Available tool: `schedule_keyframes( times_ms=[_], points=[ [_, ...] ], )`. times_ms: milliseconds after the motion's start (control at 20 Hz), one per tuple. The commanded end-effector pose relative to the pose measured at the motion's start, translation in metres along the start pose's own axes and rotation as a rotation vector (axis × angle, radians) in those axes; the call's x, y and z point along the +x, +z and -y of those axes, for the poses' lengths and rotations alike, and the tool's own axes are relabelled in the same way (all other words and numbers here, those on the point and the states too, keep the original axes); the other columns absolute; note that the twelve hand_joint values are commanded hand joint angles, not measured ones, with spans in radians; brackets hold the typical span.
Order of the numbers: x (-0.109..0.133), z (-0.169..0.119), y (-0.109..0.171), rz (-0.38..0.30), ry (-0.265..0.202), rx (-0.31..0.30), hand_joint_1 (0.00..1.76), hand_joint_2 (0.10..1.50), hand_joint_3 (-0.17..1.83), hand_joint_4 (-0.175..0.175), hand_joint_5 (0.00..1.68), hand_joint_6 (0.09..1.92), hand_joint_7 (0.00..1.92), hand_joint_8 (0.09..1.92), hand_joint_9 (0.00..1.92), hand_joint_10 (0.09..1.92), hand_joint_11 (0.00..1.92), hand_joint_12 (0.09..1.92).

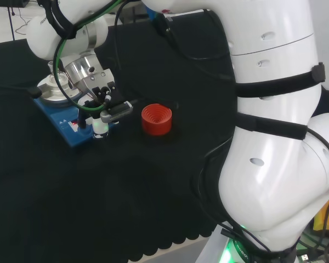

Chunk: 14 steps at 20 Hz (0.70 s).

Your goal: Turn on the heater.

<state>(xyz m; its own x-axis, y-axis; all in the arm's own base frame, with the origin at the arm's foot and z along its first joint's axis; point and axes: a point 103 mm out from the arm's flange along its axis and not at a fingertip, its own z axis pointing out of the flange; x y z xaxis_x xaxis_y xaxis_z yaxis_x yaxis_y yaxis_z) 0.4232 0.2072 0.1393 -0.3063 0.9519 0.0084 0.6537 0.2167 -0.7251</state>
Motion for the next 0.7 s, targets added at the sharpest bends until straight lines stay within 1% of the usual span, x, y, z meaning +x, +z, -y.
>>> schedule_keyframes(
  times_ms=[50,250,700],
  points=[
    [0.000,0.007,-0.009,-0.007,-0.002,-0.022,1.46,0.64,1.14,-0.046,0.41,0.16,1.60,1.72,1.68,1.72,1.33,1.45],
    [0.000,0.015,-0.020,-0.010,-0.001,-0.045,1.46,0.64,1.14,-0.047,0.42,0.16,1.60,1.72,1.68,1.72,1.33,1.45],
    [-0.002,0.034,-0.029,-0.019,0.006,-0.082,1.46,0.64,1.14,-0.047,0.42,0.16,1.60,1.72,1.68,1.72,1.33,1.44]
  ],
)
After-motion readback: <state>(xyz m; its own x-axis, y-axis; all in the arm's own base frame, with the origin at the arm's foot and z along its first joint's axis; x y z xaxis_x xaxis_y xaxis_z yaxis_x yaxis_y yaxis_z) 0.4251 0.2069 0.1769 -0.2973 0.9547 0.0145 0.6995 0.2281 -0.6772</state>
